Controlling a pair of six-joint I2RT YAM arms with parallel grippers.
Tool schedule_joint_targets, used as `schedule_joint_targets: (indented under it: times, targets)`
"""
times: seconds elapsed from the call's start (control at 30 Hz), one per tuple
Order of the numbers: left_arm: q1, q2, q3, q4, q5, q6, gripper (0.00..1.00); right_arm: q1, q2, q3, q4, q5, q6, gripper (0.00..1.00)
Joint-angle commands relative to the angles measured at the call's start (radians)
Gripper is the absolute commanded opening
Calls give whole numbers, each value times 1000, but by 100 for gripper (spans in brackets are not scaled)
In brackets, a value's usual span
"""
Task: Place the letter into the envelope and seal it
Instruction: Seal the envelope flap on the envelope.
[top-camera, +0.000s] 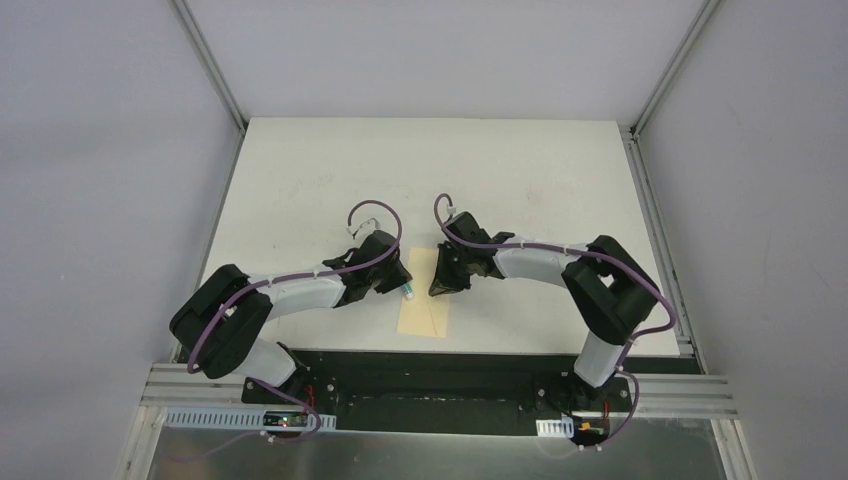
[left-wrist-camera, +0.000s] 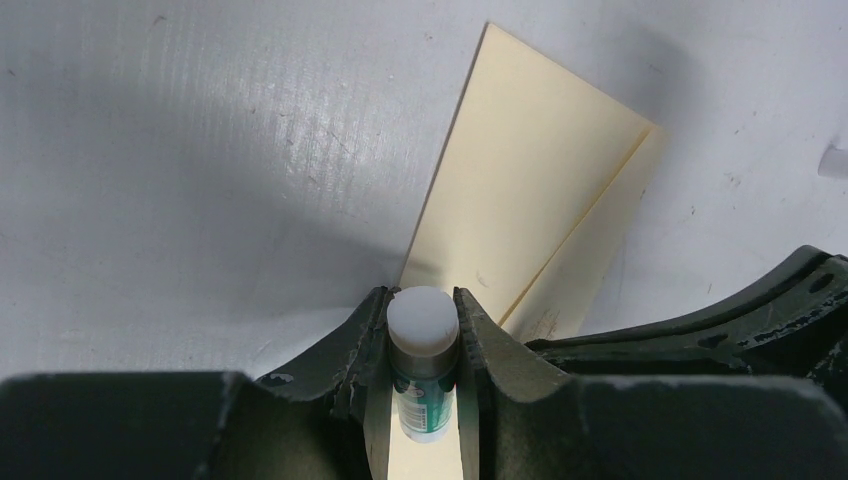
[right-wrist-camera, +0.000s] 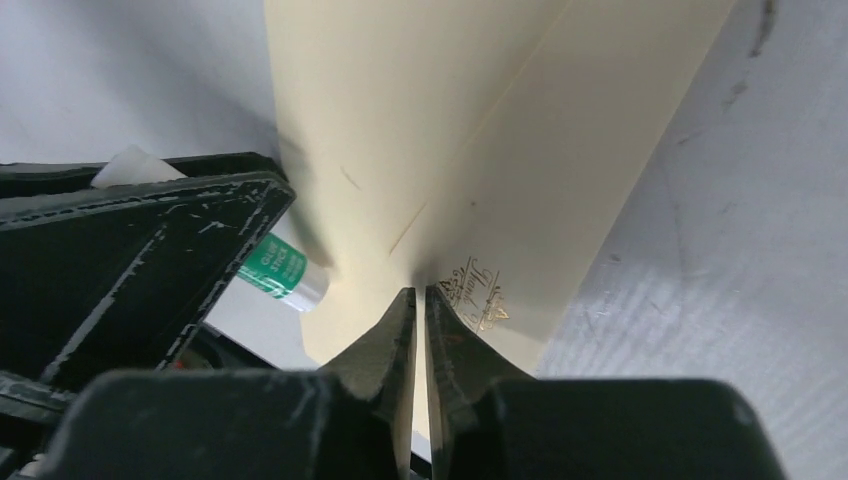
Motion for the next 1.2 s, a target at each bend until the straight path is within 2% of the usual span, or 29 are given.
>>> schedule_joint_targets:
  times: [0.0,0.4,0.67,0.77,0.9,1.03,1.17]
  targets:
    - [-11,0,-29,-43,-12,-4,0,9,40,23,65,9,37,9]
    - [-43,11,-39,14,19,-15,0,-3,76,66,-80,167,-24,7]
    - [-63,13,-20,15,13,11,0,-19,92,100,-130,207,-71,7]
    - [-62,-18,4,13,-9,74,0,-19,97,105,-134,203,-77,7]
    - [-63,-73,44,71,-12,237,0,-19,96,105,-134,203,-84,7]
    - [-61,-93,53,186,-6,350,0,-19,92,106,-130,199,-94,7]
    - [-40,-17,44,346,55,407,0,-19,87,96,-108,177,-100,7]
